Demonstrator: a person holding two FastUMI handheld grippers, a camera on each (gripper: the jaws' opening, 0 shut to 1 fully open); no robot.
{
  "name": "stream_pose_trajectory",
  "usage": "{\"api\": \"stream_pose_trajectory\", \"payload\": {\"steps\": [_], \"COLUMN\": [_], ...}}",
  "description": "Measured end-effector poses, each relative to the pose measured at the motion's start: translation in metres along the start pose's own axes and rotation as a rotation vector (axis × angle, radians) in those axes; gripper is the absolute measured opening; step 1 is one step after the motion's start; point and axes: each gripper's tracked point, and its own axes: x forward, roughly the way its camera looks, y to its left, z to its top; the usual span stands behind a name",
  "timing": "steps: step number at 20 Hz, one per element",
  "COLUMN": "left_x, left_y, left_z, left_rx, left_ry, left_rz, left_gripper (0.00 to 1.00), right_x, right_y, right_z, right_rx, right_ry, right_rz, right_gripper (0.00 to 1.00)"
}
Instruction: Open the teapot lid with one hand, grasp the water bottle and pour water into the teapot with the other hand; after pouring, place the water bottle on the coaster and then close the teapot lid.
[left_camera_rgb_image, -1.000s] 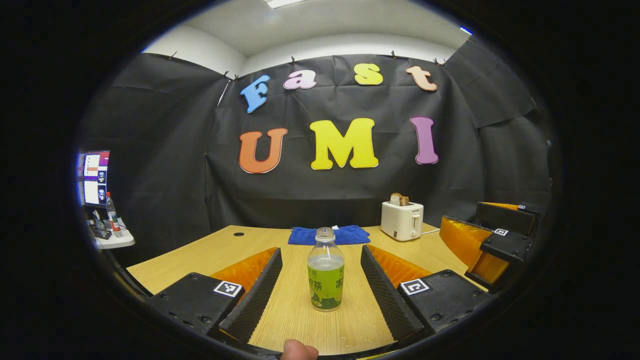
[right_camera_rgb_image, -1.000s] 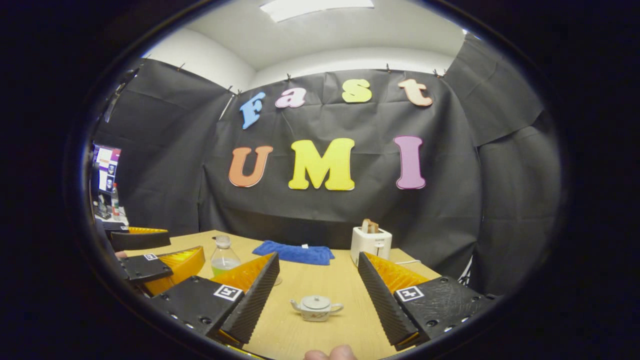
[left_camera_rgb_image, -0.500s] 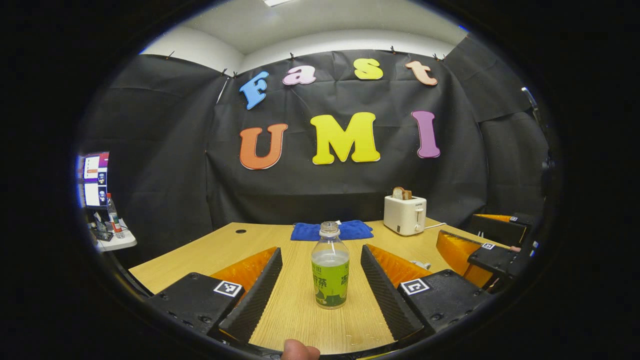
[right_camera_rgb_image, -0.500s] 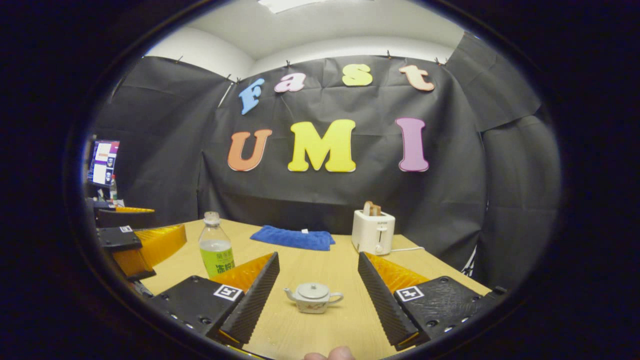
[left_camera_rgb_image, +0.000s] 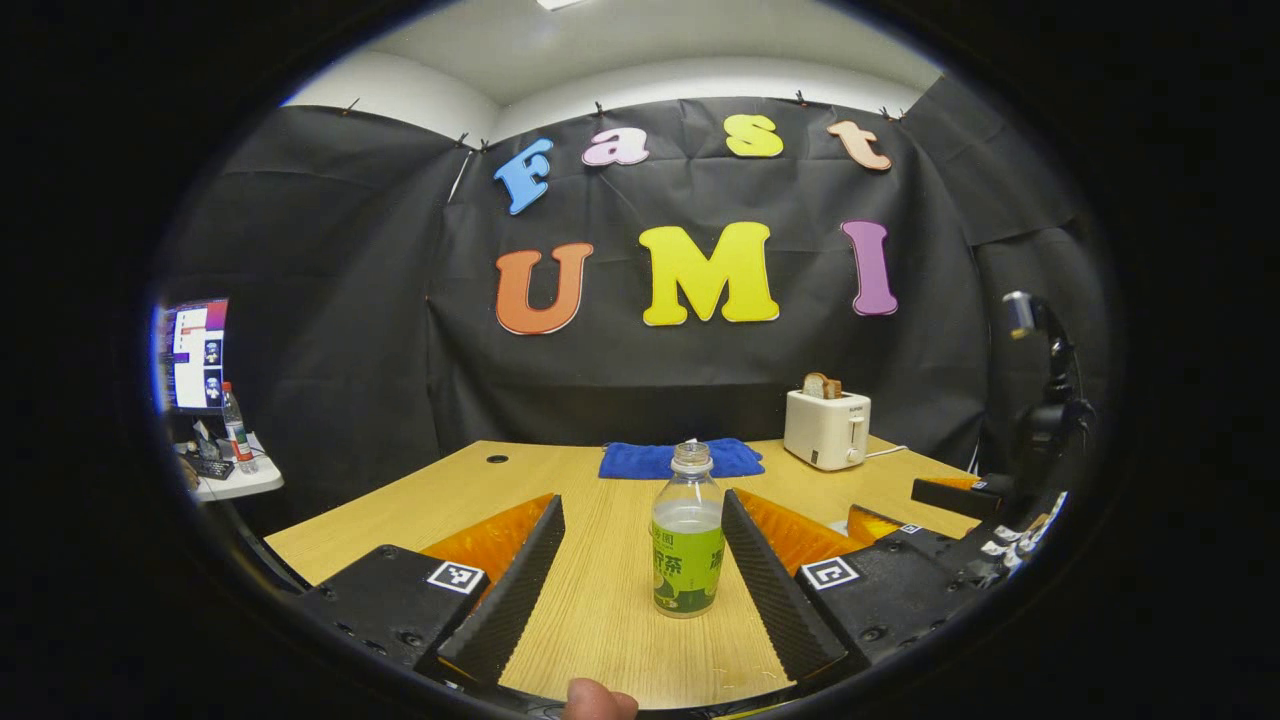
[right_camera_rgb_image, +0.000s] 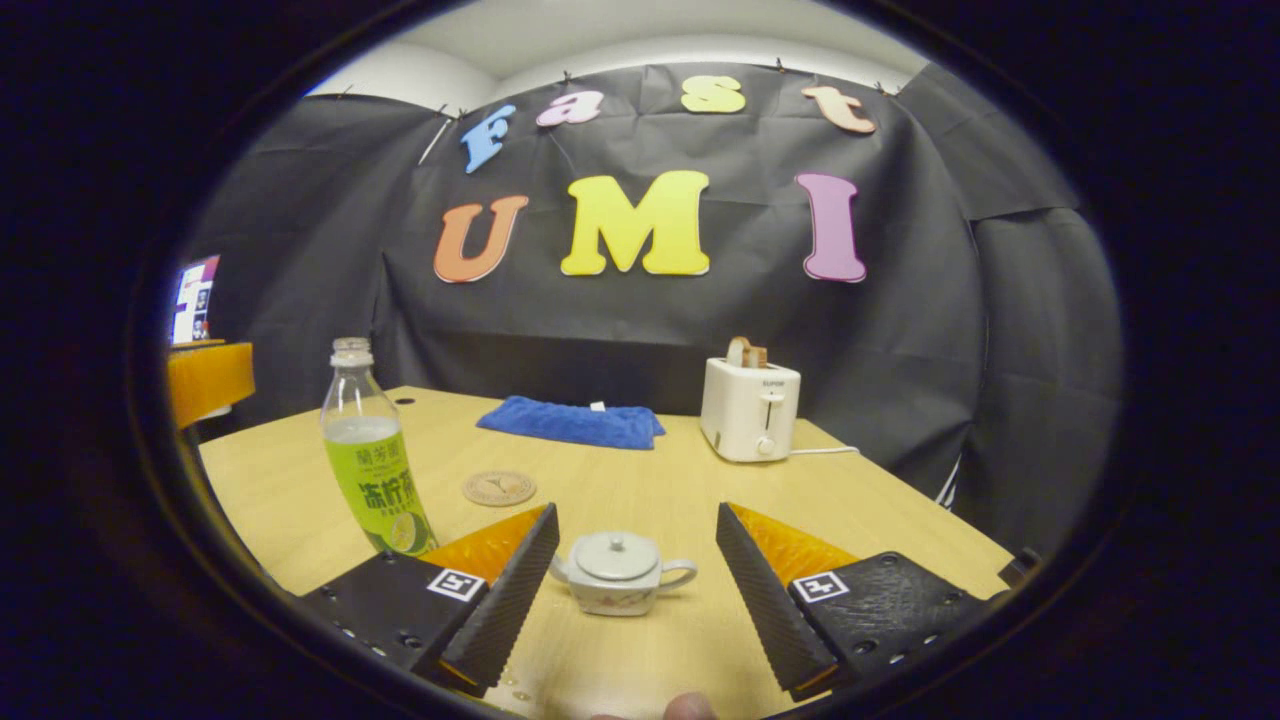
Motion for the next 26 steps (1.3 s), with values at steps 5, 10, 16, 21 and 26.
{"api": "stream_pose_trajectory", "payload": {"steps": [5,10,16,21,26], "left_x": [0.002,0.004,0.006,0.009,0.015], "left_y": [0.005,0.005,0.008,0.009,0.001], "left_z": [-0.005,-0.01,-0.012,-0.018,-0.026], "left_rx": [0.0,0.003,-0.006,-0.015,-0.033], "left_ry": [0.011,0.029,0.034,0.049,0.058], "left_rz": [0.007,0.004,0.007,0.001,-0.025], "left_gripper": [0.99,0.99,0.99,0.99,0.99], "right_x": [0.022,0.033,0.038,0.044,0.04], "right_y": [0.009,0.015,0.014,0.016,0.016], "right_z": [-0.014,-0.018,-0.019,-0.021,-0.015], "right_rx": [0.008,-0.01,0.011,-0.007,0.023], "right_ry": [0.058,0.078,0.081,0.088,0.074], "right_rz": [-0.006,-0.006,-0.025,-0.009,0.022], "right_gripper": [0.84,0.46,0.05,0.1,0.0]}}
